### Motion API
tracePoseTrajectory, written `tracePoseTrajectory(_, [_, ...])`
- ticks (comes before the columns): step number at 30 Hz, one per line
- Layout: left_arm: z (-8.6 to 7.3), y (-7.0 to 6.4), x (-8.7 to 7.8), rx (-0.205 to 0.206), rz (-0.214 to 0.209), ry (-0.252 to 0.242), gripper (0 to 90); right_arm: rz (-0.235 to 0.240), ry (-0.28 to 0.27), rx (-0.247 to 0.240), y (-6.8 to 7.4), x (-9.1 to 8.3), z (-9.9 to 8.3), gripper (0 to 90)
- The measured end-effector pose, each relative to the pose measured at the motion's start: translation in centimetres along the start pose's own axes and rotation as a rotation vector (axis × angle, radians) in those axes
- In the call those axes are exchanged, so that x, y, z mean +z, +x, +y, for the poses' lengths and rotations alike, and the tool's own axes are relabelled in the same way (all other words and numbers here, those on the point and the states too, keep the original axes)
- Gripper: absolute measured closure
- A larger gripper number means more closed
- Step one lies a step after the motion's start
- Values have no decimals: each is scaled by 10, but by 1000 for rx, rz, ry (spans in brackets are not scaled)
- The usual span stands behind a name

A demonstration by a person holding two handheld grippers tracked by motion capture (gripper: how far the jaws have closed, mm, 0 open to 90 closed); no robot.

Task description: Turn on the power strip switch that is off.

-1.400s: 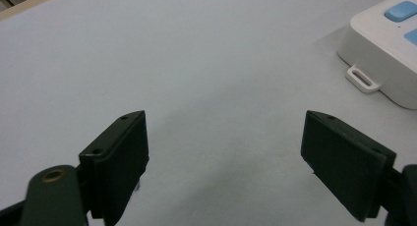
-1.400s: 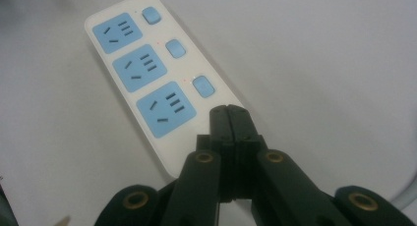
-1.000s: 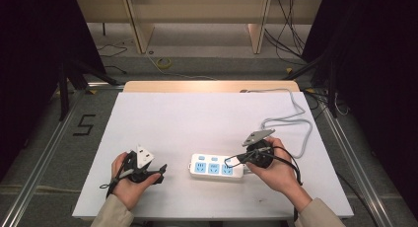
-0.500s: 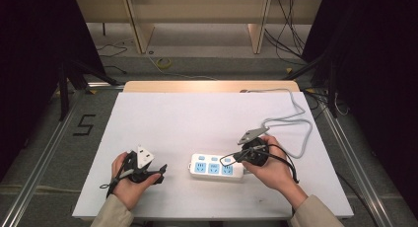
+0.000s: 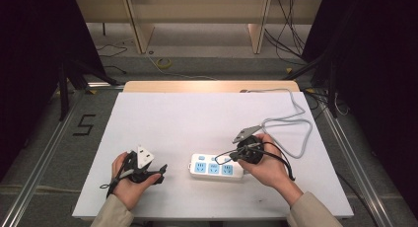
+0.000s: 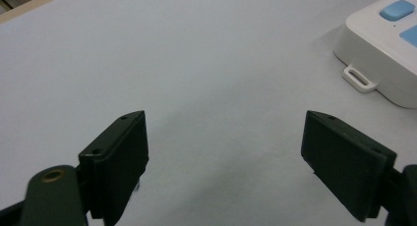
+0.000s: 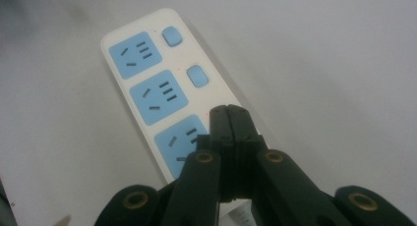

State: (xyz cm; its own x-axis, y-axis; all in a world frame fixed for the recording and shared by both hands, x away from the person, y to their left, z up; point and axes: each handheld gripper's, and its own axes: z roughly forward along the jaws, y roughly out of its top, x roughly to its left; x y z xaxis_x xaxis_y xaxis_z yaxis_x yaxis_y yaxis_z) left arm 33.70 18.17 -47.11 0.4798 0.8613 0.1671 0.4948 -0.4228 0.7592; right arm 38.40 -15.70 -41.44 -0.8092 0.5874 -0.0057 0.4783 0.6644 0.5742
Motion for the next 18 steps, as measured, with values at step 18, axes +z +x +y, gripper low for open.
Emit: tracePoseTrajectory(18, [0,0,0,5,-1,2,178,3,18,-21,1,5,15,900])
